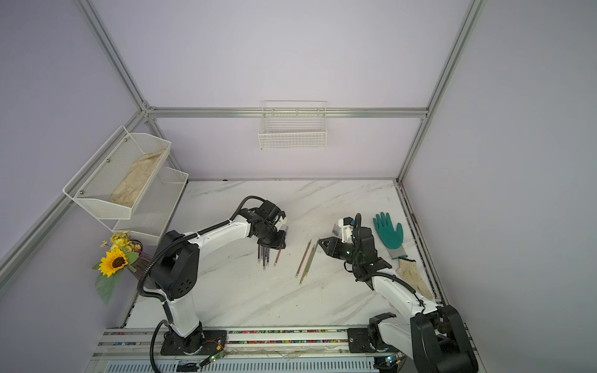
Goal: Remove the protective cover of the pencils
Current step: Pick up the pencil from the center of the board.
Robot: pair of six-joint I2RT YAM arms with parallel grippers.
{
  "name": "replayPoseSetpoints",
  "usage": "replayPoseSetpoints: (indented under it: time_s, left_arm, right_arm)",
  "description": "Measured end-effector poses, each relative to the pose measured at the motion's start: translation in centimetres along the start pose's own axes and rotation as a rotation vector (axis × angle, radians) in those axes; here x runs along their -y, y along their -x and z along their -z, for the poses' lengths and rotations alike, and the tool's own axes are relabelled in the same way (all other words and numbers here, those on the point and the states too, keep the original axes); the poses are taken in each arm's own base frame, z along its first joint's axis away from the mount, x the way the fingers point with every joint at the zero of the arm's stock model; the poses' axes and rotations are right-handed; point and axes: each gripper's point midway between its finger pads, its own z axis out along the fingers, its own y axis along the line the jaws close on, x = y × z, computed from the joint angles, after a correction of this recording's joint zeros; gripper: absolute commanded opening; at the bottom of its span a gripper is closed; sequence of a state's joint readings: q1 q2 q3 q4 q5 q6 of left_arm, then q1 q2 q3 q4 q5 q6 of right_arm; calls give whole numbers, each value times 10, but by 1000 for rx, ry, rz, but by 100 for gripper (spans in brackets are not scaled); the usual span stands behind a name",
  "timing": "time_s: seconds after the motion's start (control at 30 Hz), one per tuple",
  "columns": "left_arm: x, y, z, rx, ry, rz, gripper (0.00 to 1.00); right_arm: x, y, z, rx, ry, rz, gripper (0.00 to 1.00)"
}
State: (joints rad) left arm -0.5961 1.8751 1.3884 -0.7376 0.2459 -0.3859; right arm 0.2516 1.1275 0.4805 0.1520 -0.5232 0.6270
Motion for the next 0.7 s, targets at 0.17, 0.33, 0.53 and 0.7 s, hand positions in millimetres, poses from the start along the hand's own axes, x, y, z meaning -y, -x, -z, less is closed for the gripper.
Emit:
replayPoseSetpoints:
  time_s: [0.17,0.33,0.53,0.7]
  left_arm:
    - [-11,-4,-9,-22,46,8,26]
    - [-20,-11,-19,-56,87,14,25]
    - [-30,-22,-37,-114,134,19,25]
    - [-28,-20,-39,-121,162,5,22]
  right_arm:
    - [4,0,1,2,-25,-3,33]
    - [9,-1,2,4,-53,-5,33]
    - [24,-2,5,13,-133,13,33]
    - [28,-3,7,14,-157,27,33]
